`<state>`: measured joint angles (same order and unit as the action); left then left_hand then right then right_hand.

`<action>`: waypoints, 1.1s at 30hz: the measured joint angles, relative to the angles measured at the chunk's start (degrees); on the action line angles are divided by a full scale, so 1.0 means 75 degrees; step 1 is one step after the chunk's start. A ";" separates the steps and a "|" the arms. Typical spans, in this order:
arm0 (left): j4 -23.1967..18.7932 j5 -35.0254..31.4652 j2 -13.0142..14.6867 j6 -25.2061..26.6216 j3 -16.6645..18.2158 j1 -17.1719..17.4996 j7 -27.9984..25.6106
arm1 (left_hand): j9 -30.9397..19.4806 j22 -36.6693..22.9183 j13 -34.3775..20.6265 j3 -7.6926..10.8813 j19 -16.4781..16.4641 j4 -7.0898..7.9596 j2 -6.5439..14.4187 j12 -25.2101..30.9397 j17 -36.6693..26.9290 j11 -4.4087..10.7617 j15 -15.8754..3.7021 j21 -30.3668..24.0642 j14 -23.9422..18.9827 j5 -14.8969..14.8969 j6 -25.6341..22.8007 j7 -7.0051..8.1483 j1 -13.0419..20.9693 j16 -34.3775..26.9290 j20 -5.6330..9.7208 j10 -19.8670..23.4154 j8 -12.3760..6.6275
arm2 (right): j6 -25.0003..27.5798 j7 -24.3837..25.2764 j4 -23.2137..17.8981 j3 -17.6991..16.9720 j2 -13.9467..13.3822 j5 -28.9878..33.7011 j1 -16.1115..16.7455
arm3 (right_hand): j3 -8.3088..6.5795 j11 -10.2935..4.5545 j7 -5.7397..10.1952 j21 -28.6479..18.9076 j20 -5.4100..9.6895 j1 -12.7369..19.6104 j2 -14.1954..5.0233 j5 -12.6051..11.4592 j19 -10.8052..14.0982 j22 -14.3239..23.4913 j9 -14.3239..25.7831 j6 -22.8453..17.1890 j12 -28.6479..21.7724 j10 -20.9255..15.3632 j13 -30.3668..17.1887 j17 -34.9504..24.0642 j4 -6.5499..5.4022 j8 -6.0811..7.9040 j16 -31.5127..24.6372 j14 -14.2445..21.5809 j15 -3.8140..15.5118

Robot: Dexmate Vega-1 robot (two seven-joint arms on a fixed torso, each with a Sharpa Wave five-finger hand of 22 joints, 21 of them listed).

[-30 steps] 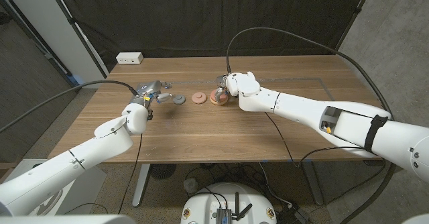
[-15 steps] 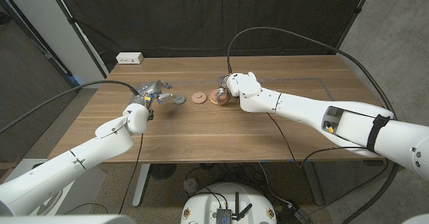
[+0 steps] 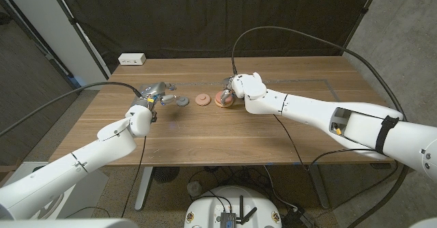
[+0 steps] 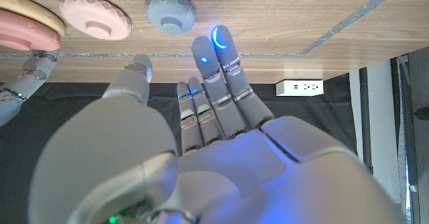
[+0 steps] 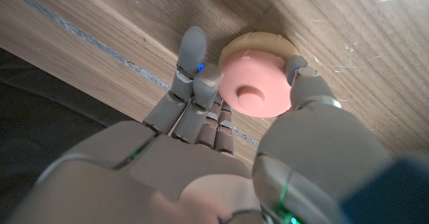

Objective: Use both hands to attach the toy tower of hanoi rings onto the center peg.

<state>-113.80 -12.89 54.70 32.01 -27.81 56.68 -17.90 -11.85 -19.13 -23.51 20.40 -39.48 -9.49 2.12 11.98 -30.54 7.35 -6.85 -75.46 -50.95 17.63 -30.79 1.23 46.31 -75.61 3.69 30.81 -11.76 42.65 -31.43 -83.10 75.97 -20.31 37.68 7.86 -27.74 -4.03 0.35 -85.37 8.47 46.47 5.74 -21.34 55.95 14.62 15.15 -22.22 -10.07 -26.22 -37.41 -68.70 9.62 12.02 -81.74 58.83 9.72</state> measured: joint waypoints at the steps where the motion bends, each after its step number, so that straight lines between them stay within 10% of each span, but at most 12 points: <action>1: -0.0001 0.0000 0.0001 0.0000 0.0000 0.0003 0.0000 | 0.0000 0.0013 0.0000 0.0000 0.0011 0.0000 0.0000 0.0000 0.0000 0.0000 0.0000 -0.0046 0.0000 0.0000 0.0000 0.0000 0.0000 0.0000 -0.0011 0.0000 0.0000 | 0.0001 -0.0017 0.0000 0.0006 0.0000 0.0010 -0.0005 | 0.0000 0.0000 0.0028 0.0000 -0.0022 0.0000 0.0000 0.0041 -0.0074 0.0000 -0.0001 0.0028 0.0000 0.0001 0.0015 0.0003 0.0000 -0.0028 0.0026 -0.0027 -0.0028; 16: -0.0017 0.0000 0.0005 0.0000 0.0028 0.0027 -0.0020 | 0.0000 0.0106 -0.0038 0.0056 0.0037 0.0009 0.0000 0.0000 0.0016 0.0000 0.0000 -0.0118 0.0000 0.0052 0.0000 0.0000 0.0000 -0.0035 0.0015 0.0000 0.0000 | -0.0010 -0.0255 0.0071 0.0114 0.0053 0.0088 -0.0093 | 0.0046 0.0441 -0.0325 0.0061 -0.0106 -0.0162 0.0160 0.0606 -0.0322 -0.0105 -0.0140 0.0977 -0.0003 0.0907 0.0363 0.0103 -0.0079 -0.0173 0.0445 -0.0310 -0.0149; 33: 0.0020 0.0042 -0.0017 -0.0044 0.0081 0.0055 -0.0076 | 0.0000 0.0177 -0.0037 0.0065 0.0078 -0.0001 0.0000 0.0000 0.0030 0.0000 0.0027 -0.0236 0.0027 0.0052 0.0000 0.0000 0.0000 -0.0035 -0.0028 0.0000 0.0000 | 0.0013 -0.0469 -0.0129 0.0109 0.0002 0.0308 -0.0140 | 0.0098 0.0454 -0.0322 0.0082 -0.0163 -0.0162 0.0159 0.0926 -0.0432 -0.0141 -0.0227 0.1138 -0.0044 0.1000 0.0574 0.0167 -0.0092 -0.0125 0.0674 -0.0432 -0.0190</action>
<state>-113.66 -12.58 54.57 31.67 -27.20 57.09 -18.47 -11.85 -17.80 -23.78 20.88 -38.90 -9.49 2.12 11.98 -30.32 7.35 -6.65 -77.23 -50.75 18.02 -30.79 1.23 46.31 -75.87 3.48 30.81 -11.76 42.75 -34.94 -84.07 76.79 -20.30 39.99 6.81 -27.01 -0.62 -2.07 -84.75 7.25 45.25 6.93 -14.40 52.71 13.56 13.45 -13.69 -10.40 -18.72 -33.10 -67.45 8.93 11.08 -76.69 55.58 8.30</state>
